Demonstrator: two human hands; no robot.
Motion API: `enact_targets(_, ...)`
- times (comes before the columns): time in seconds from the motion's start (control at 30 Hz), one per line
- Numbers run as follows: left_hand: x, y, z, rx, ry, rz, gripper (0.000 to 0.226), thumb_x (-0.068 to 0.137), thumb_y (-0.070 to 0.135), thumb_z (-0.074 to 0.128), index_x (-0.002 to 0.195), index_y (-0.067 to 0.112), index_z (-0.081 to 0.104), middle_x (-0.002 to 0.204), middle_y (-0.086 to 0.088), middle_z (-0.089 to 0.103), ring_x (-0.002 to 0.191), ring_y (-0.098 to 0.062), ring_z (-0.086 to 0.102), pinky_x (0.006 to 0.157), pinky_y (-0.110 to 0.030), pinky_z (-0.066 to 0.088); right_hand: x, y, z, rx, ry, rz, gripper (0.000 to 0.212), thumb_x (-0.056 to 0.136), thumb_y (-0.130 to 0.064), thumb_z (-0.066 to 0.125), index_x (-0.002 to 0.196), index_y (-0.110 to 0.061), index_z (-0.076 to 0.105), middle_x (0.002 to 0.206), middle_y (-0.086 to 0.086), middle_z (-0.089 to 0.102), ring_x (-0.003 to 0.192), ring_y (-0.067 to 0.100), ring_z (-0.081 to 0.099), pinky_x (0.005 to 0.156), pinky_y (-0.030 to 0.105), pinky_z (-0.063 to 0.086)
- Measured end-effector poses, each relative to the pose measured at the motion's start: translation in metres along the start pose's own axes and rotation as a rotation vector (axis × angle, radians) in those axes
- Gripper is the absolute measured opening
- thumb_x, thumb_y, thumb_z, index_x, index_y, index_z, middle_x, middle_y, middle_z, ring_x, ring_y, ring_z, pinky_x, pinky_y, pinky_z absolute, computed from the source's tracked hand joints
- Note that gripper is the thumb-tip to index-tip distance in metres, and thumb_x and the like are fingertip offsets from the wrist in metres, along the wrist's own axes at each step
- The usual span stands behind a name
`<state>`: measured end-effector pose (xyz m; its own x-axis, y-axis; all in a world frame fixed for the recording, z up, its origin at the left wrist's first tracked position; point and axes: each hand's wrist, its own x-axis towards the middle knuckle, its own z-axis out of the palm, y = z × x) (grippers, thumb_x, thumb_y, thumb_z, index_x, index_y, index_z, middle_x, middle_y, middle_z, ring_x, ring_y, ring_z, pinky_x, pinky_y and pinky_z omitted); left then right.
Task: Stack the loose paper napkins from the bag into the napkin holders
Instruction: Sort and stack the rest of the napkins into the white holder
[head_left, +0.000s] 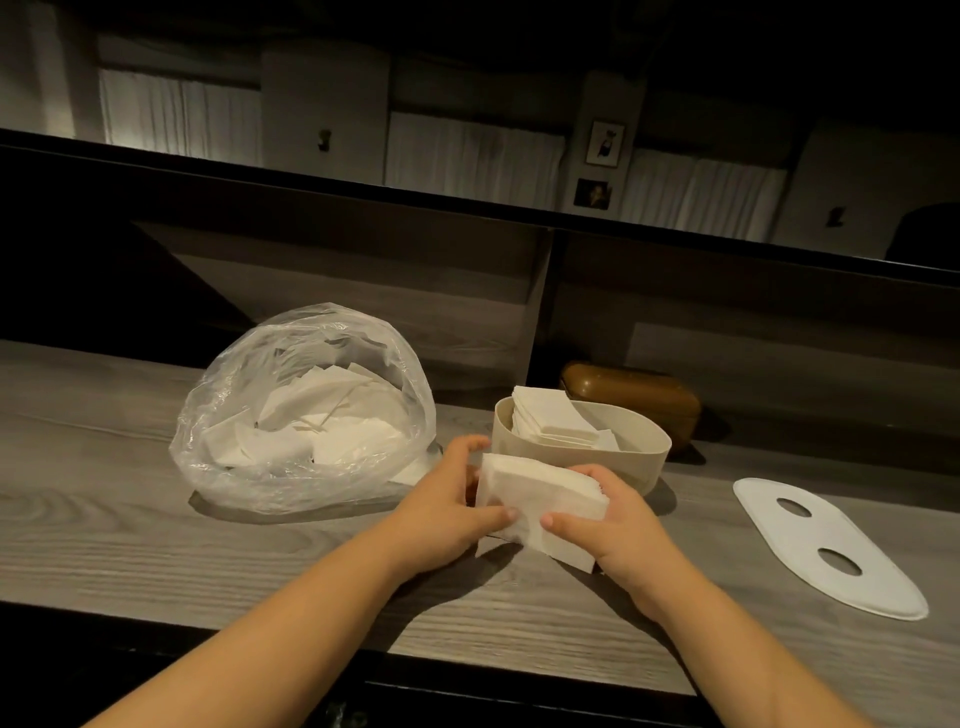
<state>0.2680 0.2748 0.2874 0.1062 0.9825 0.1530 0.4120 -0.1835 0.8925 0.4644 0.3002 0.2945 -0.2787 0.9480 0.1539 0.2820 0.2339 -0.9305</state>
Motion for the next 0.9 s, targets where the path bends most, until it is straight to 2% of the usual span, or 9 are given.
enact_targets(0.1,0.002,-0.002,-0.003,-0.008,0.026,-0.014,0.041,0.09,0.024,0.069,0.128,0.023,0.053,0.123,0.006,0.065,0.11,-0.012,0.063,0.095,-0.035,0.055,0.0,-0.003,-0.001,-0.011,0.021,-0.005,0.034,0.082,-0.013,0.076,0.104,-0.03,0.057,0.107,-0.005,0.06,0.098,0.013,0.059,0.07,0.021,0.054)
enact_targets(0.2,0.001,0.006,-0.006,-0.136,-0.008,-0.013,0.033,0.092,0.023,0.067,0.124,0.026,0.06,0.119,0.007,0.069,0.112,-0.013,0.065,0.1,-0.042,0.052,0.0,-0.01,-0.011,0.009,-0.038,0.019,0.042,0.079,-0.011,0.079,0.108,-0.031,0.057,0.111,-0.004,0.059,0.102,0.015,0.059,0.077,0.027,0.059)
enact_targets(0.33,0.008,0.036,-0.011,0.01,-0.122,0.064,0.028,0.095,0.027,0.063,0.122,0.028,0.061,0.116,0.007,0.067,0.108,-0.011,0.064,0.099,-0.04,0.053,0.007,-0.032,-0.026,-0.331,-0.248,-0.037,0.034,0.083,-0.029,0.076,0.112,-0.033,0.058,0.11,-0.009,0.063,0.1,0.01,0.063,0.08,0.023,0.055)
enact_targets(0.4,0.018,0.055,-0.014,0.114,-0.16,0.131,0.026,0.094,0.028,0.064,0.119,0.025,0.063,0.112,0.004,0.067,0.105,-0.012,0.064,0.096,-0.037,0.054,0.011,-0.045,-0.034,-0.334,-0.255,-0.042,0.026,0.085,-0.034,0.072,0.109,-0.03,0.064,0.105,-0.007,0.067,0.097,0.011,0.064,0.082,0.027,0.054)
enact_targets(0.5,0.04,0.081,-0.017,0.083,-0.057,0.209,0.022,0.093,0.03,0.064,0.115,0.027,0.064,0.108,0.007,0.067,0.099,-0.008,0.065,0.088,-0.028,0.054,0.019,-0.063,-0.059,-0.321,-0.172,-0.072,0.022,0.082,-0.033,0.073,0.103,-0.027,0.069,0.096,-0.008,0.073,0.089,0.01,0.07,0.078,0.03,0.055)
enact_targets(0.57,0.056,0.091,-0.019,0.055,0.085,0.223,0.017,0.097,0.031,0.058,0.113,0.027,0.063,0.104,0.009,0.067,0.096,-0.007,0.064,0.083,-0.024,0.052,0.024,-0.074,-0.081,-0.195,-0.069,-0.069,0.021,0.081,-0.029,0.073,0.102,-0.024,0.069,0.091,-0.007,0.075,0.083,0.011,0.072,0.072,0.031,0.056)
enact_targets(0.63,0.076,0.099,-0.017,0.171,0.116,0.22,0.019,0.1,0.028,0.053,0.117,0.026,0.061,0.109,0.01,0.065,0.101,-0.007,0.061,0.083,-0.022,0.049,0.034,-0.081,-0.105,-0.009,0.033,-0.04,0.02,0.084,-0.025,0.069,0.104,-0.024,0.066,0.088,-0.007,0.074,0.08,0.012,0.072,0.064,0.029,0.056)
enact_targets(0.77,0.103,0.101,0.002,0.565,-0.11,0.237,0.03,0.101,0.027,0.049,0.13,0.027,0.057,0.13,0.005,0.058,0.117,-0.014,0.055,0.096,-0.03,0.047,0.069,-0.076,-0.121,0.192,0.127,0.107,0.022,0.091,-0.019,0.065,0.113,-0.022,0.061,0.104,0.003,0.071,0.094,0.022,0.069,0.068,0.035,0.056)
enact_targets(0.9,0.115,0.093,0.014,0.925,-0.402,0.271,0.053,0.1,0.052,0.043,0.149,0.034,0.036,0.152,0.005,0.039,0.141,-0.019,0.032,0.114,-0.049,0.027,0.102,-0.064,-0.111,0.177,0.098,0.337,0.018,0.094,-0.009,0.061,0.111,-0.009,0.057,0.104,0.012,0.068,0.095,0.028,0.066,0.072,0.041,0.054)
